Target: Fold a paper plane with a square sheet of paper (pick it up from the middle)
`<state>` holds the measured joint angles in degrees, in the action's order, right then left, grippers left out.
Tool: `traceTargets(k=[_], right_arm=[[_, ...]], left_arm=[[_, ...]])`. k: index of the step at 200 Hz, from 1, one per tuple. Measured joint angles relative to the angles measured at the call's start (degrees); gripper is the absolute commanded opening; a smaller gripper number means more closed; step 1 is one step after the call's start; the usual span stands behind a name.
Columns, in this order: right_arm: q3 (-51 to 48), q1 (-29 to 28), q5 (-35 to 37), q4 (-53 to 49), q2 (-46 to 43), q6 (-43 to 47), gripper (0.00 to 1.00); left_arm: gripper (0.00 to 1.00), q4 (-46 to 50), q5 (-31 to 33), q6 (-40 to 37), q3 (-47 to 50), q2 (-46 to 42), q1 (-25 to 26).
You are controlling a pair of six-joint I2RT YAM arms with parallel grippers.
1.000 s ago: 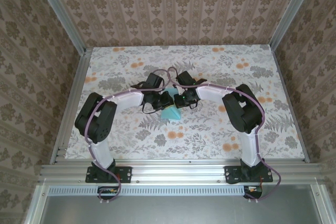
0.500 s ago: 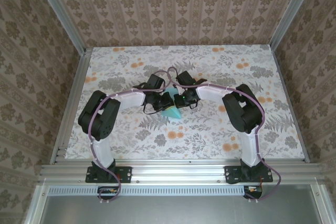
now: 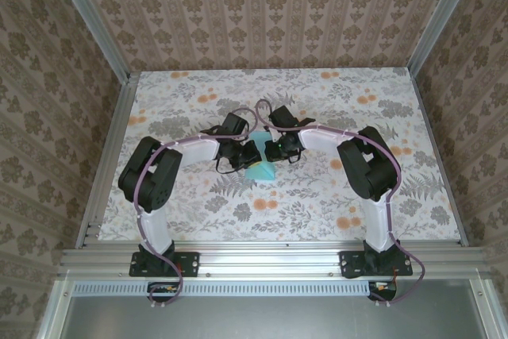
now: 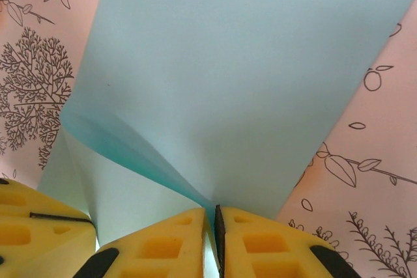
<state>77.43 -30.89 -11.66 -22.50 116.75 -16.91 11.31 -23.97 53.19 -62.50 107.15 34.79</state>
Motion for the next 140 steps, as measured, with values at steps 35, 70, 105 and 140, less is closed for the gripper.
traceTargets(k=[35, 70, 105, 140], right_arm=[[0.00, 0.22, -0.61, 0.00, 0.00, 0.04, 0.12], [0.00, 0.33, -0.59, -0.02, 0.04, -0.20, 0.08], [0.00, 0.33, -0.57, -0.02, 0.04, -0.20, 0.07], [0.00, 0.33, -0.55, -0.02, 0.04, -0.20, 0.07]], left_arm=[[0.10, 0.04, 0.00, 0.00, 0.00, 0.15, 0.00], [0.10, 0.50, 0.00, 0.00, 0.00, 0.44, 0.00], [0.11, -0.11, -0.37, 0.04, 0.07, 0.42, 0.00], [0.12, -1.90, -1.18, 0.74, 0.61, -0.76, 0.00]])
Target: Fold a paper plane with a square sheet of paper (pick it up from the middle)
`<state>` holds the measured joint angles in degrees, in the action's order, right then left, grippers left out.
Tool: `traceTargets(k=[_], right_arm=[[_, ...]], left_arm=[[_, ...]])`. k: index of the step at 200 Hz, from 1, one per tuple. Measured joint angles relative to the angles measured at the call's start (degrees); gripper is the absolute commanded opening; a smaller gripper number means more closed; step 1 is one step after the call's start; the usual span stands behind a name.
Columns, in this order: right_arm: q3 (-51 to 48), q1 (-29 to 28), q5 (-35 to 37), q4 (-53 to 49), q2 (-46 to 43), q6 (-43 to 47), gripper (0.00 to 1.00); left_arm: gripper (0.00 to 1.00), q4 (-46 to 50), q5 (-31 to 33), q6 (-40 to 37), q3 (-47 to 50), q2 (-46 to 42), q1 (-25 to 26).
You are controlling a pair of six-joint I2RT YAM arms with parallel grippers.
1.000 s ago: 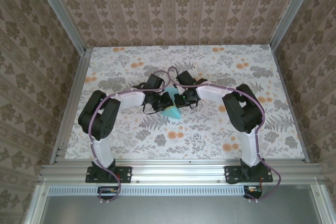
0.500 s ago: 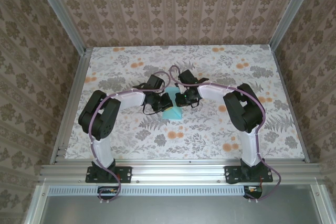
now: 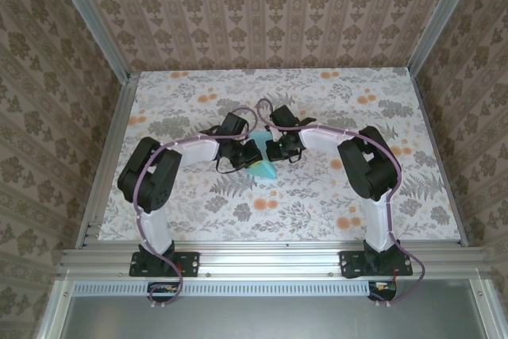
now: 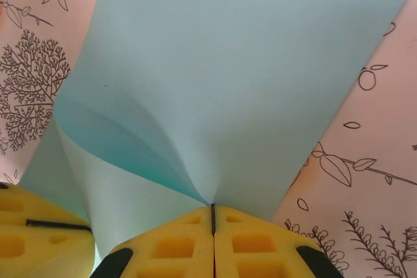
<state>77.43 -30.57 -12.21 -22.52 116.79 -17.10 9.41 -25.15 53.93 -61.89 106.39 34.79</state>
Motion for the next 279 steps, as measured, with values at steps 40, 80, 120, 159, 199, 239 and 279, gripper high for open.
traceTargets(k=[40, 80, 120, 159, 199, 239, 279], right_arm=[[-0.02, 0.00, 0.00, 0.00, 0.00, 0.00, 0.07], [-0.02, 0.00, -0.02, 0.00, 0.00, -0.02, 0.07], [-0.02, 0.00, 0.00, 0.00, 0.00, -0.04, 0.07], [-0.02, 0.00, 0.02, 0.00, 0.00, -0.63, 0.08], [-0.02, 0.04, 0.04, 0.00, 0.00, -0.85, 0.08], [-0.02, 0.04, 0.11, 0.00, 0.00, -0.90, 0.07], [-0.02, 0.04, 0.26, 0.00, 0.00, -0.96, 0.07]], left_arm=[[0.12, -2.51, -1.18, 0.76, 0.20, -0.50, 0.00], [0.12, -4.07, -1.68, 1.70, 0.26, 0.13, 0.00], [0.11, -4.33, -1.60, 1.86, 0.33, 1.77, 0.00], [0.11, -4.31, -1.44, 1.84, 0.37, 1.79, 0.00], [0.11, -4.33, -1.44, 1.84, 0.37, 2.38, 0.00], [0.11, -4.31, -1.49, 1.84, 0.37, 3.50, -0.02], [0.11, -4.33, -1.66, 1.84, 0.35, 3.50, -0.07]])
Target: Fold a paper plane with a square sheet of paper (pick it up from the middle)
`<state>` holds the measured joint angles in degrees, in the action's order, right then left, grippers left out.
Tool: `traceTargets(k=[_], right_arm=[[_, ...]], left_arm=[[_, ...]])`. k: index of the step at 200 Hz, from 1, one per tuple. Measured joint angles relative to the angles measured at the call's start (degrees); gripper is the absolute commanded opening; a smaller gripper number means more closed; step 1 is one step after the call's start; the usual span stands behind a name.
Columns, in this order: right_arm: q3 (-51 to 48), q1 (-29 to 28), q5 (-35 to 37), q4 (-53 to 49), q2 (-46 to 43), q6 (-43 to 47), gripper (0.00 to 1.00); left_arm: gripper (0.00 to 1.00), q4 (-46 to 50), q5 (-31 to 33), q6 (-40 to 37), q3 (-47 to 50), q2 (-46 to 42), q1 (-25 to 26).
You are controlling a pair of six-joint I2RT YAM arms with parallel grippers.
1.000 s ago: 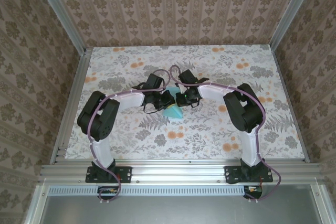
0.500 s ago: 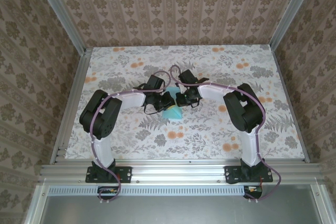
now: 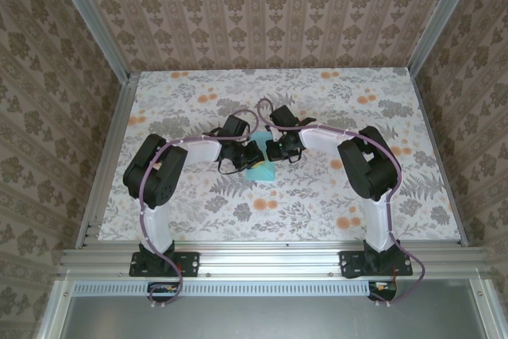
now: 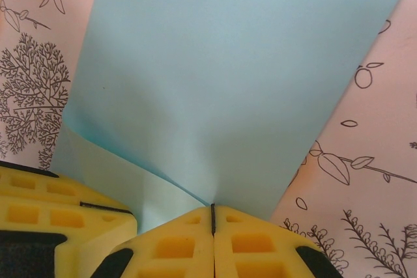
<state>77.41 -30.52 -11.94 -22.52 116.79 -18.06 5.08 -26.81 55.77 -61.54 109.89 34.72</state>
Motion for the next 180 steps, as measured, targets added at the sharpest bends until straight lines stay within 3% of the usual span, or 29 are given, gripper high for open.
traceTargets(k=[59, 139, 180], right_arm=[[0.00, 0.00, 0.15, 0.00, 0.00, -0.13, 0.08], [0.00, 0.00, 0.66, -0.07, -0.35, -1.29, 0.23], [-0.76, 0.72, 2.40, -0.96, -4.42, -3.08, 0.20]], left_arm=[[0.10, -0.02, -0.09, 0.00, 0.00, 0.57, 0.00], [0.08, 1.92, -0.44, -0.02, -1.55, 1.36, -0.26], [0.07, 2.89, -0.24, -0.04, -1.99, 1.40, -0.24]])
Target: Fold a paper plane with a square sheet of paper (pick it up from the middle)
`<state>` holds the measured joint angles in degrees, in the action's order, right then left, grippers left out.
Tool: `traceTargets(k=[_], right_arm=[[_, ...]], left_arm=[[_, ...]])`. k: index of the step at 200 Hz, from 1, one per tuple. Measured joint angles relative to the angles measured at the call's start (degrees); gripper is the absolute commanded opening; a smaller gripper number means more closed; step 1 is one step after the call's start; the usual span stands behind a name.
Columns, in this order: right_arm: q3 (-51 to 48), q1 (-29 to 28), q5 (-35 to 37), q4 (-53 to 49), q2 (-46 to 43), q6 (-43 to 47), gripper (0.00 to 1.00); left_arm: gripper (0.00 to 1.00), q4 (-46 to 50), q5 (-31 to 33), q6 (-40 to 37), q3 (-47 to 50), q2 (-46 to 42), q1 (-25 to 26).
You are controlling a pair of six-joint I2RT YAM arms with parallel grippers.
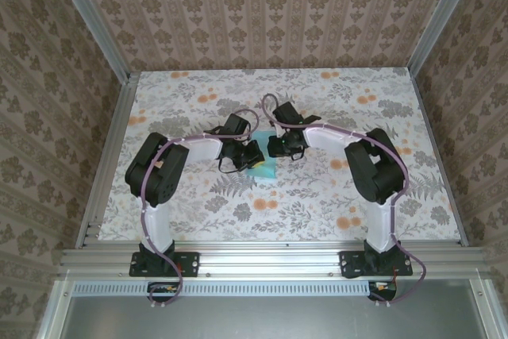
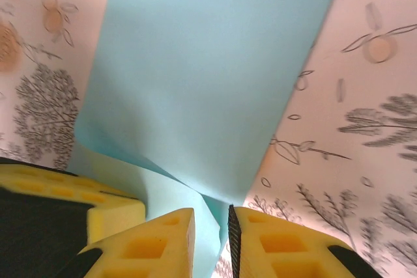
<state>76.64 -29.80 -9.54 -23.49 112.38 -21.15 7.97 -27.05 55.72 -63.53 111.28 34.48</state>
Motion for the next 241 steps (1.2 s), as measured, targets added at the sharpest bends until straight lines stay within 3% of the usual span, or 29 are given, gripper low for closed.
traceTargets(k=[61, 150, 241], right_arm=[[-1.92, -0.09, -4.96, 0.13, -3.26, -3.30, 0.08], [-7.45, -0.48, -17.07, 0.55, -3.15, -4.59, 0.08], [-7.91, -0.48, -18.38, 0.33, -0.39, -4.52, 0.11]], left_arm=[[0.07, 0.85, 0.07, -0.02, -0.44, 0.11, 0.00], [0.06, 1.22, 0.04, -0.02, -0.70, 0.26, 0.04], [0.06, 1.22, 0.04, -0.04, -0.70, 0.28, 0.04]])
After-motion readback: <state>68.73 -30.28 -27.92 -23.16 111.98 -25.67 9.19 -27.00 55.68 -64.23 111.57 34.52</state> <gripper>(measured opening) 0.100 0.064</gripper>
